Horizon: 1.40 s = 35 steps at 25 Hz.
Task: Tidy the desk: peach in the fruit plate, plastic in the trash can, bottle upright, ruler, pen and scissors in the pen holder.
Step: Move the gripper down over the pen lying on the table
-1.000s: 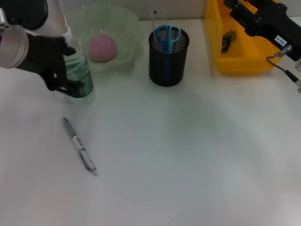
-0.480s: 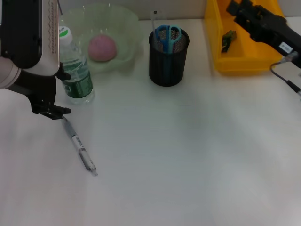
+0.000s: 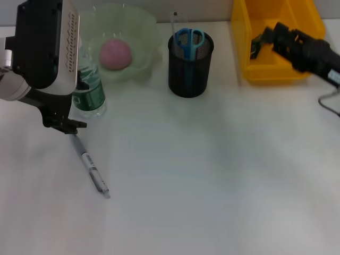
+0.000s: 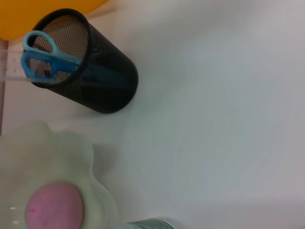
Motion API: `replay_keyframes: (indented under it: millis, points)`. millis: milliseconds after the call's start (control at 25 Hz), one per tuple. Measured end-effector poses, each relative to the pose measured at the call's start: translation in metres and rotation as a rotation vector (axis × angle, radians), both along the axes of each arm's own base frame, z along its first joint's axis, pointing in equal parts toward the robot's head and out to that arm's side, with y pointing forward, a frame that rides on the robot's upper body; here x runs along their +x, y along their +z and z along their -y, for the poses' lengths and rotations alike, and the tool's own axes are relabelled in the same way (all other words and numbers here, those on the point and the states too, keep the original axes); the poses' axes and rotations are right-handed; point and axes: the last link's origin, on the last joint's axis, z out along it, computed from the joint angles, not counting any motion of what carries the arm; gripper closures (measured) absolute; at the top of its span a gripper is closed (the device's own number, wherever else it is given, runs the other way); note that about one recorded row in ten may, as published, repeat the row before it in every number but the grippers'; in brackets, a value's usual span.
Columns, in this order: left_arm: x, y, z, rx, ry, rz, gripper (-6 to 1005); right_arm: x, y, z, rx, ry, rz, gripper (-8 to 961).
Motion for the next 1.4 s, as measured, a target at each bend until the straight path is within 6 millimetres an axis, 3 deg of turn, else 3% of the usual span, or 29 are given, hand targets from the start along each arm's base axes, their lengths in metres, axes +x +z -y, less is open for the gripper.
replay_keyframes:
  millis: [240,560,800,920,1080,1400]
  points:
    - [0.002,-0.002,-0.006,0.015,0.023,-0.002,232,0.000,-0.007,0.042,0.081,0.254,0.115,455]
    - [-0.005,-0.004,-0.005,0.013,0.053,-0.055,233,0.002,-0.028,0.083,-0.064,0.476,0.214,455]
    - [0.000,-0.003,-0.006,0.017,0.010,-0.147,236,0.000,-0.036,0.082,-0.079,0.467,0.202,456]
    - [0.002,-0.002,-0.011,0.025,0.026,-0.112,238,-0.002,-0.036,0.081,-0.060,0.466,0.192,456]
    - [-0.005,0.006,-0.017,0.066,0.146,0.065,241,-0.004,-0.039,0.079,-0.030,0.451,0.170,456]
    - [-0.019,0.047,-0.023,0.276,0.477,0.443,247,-0.002,-0.035,0.062,0.171,0.358,0.174,455]
